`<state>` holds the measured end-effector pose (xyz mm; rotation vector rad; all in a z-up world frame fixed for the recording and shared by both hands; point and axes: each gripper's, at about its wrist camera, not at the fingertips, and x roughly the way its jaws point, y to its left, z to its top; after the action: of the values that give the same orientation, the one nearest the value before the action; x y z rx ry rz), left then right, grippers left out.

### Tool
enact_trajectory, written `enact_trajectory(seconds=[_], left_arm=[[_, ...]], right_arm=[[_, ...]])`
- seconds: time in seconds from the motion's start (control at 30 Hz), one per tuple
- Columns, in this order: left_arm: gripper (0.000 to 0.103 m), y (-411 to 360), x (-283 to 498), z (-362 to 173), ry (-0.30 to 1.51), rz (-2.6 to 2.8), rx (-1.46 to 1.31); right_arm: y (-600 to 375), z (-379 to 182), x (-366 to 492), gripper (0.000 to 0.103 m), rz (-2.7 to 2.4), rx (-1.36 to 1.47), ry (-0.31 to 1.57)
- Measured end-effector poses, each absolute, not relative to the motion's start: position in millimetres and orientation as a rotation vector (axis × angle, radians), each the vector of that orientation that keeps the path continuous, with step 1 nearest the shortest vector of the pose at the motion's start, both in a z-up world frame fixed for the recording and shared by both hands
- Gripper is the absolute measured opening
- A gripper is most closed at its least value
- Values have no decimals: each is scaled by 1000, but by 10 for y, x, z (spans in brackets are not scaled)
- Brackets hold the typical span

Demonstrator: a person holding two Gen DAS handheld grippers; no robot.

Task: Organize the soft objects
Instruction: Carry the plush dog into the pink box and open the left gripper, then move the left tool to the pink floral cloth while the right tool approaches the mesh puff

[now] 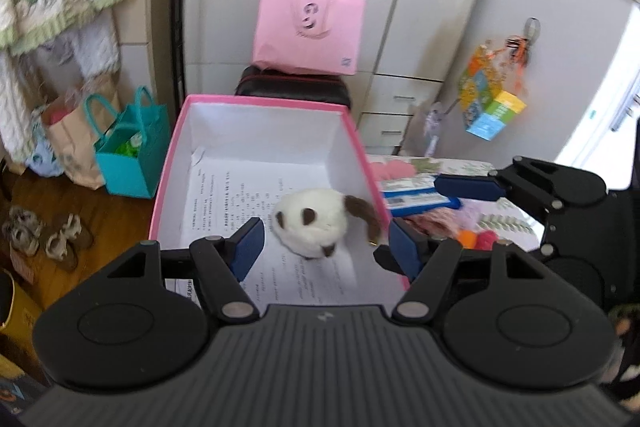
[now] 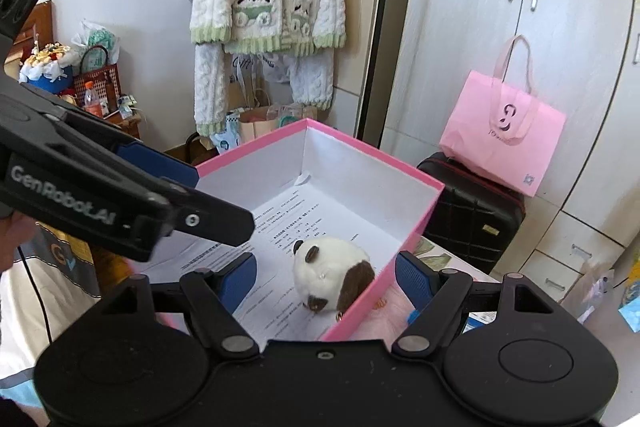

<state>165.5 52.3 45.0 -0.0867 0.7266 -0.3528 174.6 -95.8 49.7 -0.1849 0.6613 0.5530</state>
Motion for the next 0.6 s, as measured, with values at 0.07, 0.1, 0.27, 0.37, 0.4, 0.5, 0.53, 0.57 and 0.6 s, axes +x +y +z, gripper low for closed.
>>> enact_trajectory(seconds=[0.07, 0.1, 0.27, 0.37, 0.4, 0.5, 0.53, 0.57, 0.6], left_arm=[[68, 501, 1542, 525, 714, -378, -67], [68, 484, 1481, 548, 708, -388, -58], [68, 411, 1226, 725, 693, -464, -19], [68, 356, 1098, 804, 691, -513, 2], [68, 335, 1068, 816, 690, -526, 9], [68, 246, 972, 828, 692, -565, 27], [68, 213, 955, 827, 696, -578, 29], [68, 172, 940, 822, 701, -596, 34], [68, 144, 917, 819, 701, -611, 39]], right_arm=[[-1032, 560, 1644, 81, 552, -178, 655], [-1073, 592, 1589, 81, 550, -175, 651], [-1378, 745, 1343, 81, 534, -144, 642], [-1654, 833, 1196, 81, 508, -98, 631], [-1753, 849, 1149, 81, 496, -82, 627], [-2050, 862, 1019, 81, 448, -39, 624], [-2133, 860, 981, 81, 432, -35, 626], [-2205, 858, 944, 81, 417, -33, 625], [-2278, 855, 909, 81, 398, -33, 624]])
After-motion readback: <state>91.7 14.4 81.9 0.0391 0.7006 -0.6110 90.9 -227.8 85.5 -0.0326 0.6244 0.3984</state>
